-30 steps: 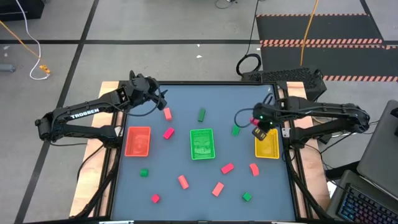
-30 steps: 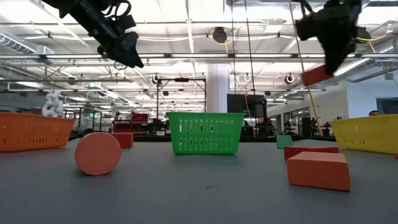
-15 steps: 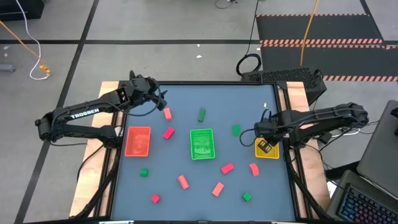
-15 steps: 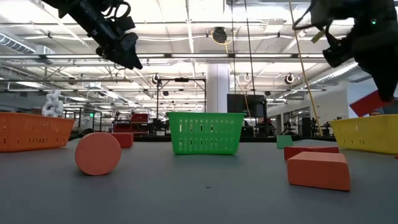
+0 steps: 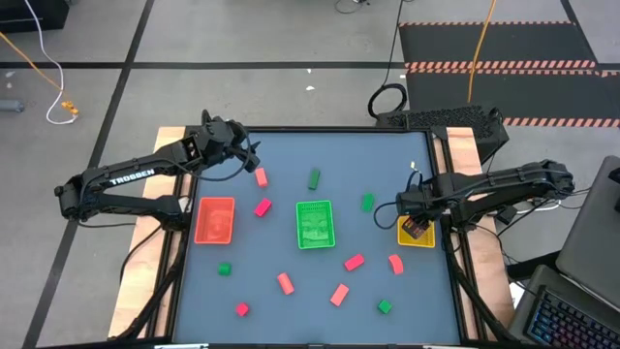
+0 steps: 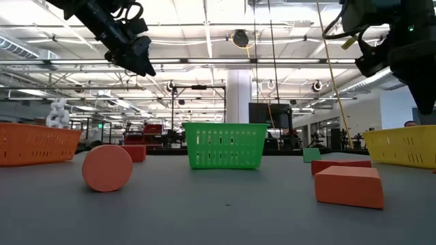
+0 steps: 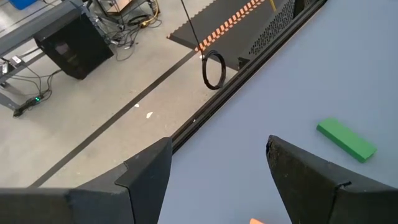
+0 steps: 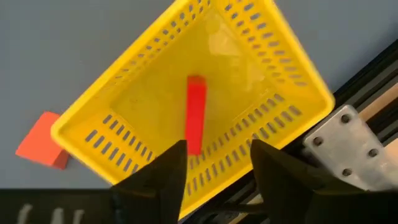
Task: Sort & place blocks by color
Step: Put the orange block into the green bin
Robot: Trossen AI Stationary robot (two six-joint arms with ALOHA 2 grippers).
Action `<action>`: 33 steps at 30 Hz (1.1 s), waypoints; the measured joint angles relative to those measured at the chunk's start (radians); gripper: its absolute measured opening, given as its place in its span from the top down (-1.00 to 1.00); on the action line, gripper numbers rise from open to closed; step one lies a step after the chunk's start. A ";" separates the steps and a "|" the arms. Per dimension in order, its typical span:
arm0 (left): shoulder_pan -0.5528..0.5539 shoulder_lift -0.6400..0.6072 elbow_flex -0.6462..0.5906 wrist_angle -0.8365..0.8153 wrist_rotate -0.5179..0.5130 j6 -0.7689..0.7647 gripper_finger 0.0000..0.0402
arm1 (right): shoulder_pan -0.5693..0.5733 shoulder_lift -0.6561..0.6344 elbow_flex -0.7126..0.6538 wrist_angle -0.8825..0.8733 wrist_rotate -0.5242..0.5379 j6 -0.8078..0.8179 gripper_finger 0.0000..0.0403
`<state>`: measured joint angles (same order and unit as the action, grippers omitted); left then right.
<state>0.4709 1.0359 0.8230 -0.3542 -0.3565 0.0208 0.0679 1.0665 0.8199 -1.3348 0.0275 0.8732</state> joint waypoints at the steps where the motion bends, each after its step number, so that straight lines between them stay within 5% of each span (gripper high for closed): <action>1: 0.000 0.000 0.000 -0.003 0.000 0.000 -0.32 | 0.000 -0.003 0.006 0.004 0.023 -0.009 0.09; 9: 0.000 0.000 0.000 -0.002 0.053 -0.007 -0.32 | -0.001 -0.025 0.099 0.225 0.203 -0.183 0.03; 33: -0.003 0.000 0.000 -0.019 0.072 -0.023 -0.32 | -0.223 0.197 0.128 1.068 0.342 -0.758 0.03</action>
<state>0.4679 1.0363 0.8230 -0.3729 -0.2844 -0.0020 -0.1554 1.2633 0.9478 -0.2671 0.3698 0.1149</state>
